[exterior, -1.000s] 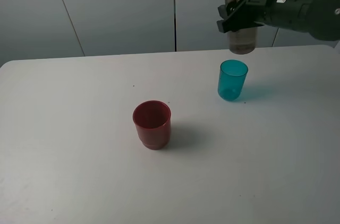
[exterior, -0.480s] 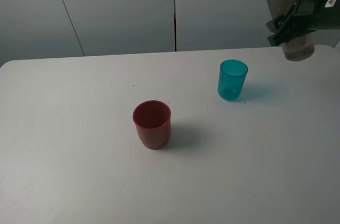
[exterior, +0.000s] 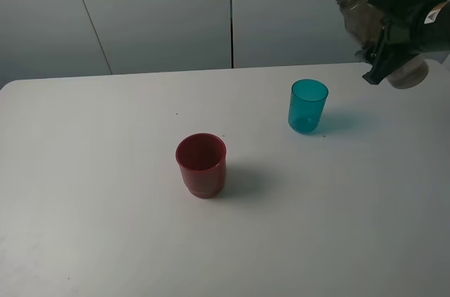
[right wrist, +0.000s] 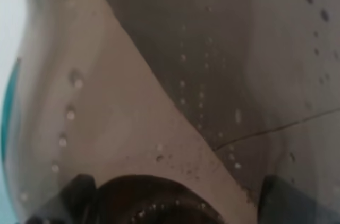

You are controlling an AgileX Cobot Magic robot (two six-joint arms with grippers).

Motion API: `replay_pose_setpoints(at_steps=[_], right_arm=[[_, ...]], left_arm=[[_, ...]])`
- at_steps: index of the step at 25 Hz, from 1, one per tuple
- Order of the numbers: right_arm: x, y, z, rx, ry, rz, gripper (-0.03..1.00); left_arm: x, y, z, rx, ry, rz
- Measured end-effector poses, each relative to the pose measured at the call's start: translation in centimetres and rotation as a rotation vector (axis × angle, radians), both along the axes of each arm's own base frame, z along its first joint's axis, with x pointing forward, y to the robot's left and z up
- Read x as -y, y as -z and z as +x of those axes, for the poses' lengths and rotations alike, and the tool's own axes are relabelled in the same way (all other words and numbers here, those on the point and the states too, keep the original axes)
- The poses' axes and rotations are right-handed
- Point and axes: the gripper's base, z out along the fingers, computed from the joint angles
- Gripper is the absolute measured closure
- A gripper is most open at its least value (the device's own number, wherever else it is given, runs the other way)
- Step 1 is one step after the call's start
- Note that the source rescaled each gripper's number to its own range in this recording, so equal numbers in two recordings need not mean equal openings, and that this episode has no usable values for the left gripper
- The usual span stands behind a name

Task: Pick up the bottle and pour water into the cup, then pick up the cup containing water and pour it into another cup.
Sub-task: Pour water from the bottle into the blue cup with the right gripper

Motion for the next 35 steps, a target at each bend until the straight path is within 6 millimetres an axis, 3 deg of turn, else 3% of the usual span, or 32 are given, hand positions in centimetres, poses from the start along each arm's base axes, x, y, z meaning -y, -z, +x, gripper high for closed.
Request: replay_pose_setpoints(at_steps=[6, 23, 35], right_arm=[[0.0, 0.4, 0.1, -0.002, -0.065, -0.095, 0.92], [0.0, 5.4, 1.1, -0.13, -0.238, -0.32, 0.92], [0.3, 5.0, 1.9, -0.021, -0.281, -0.481, 0.92]], left_arm=[[0.0, 0.0, 0.0, 0.0, 0.0, 0.0], [0.0, 0.0, 0.0, 0.0, 0.003, 0.005], [0.0, 0.0, 0.0, 0.0, 0.003, 0.005]])
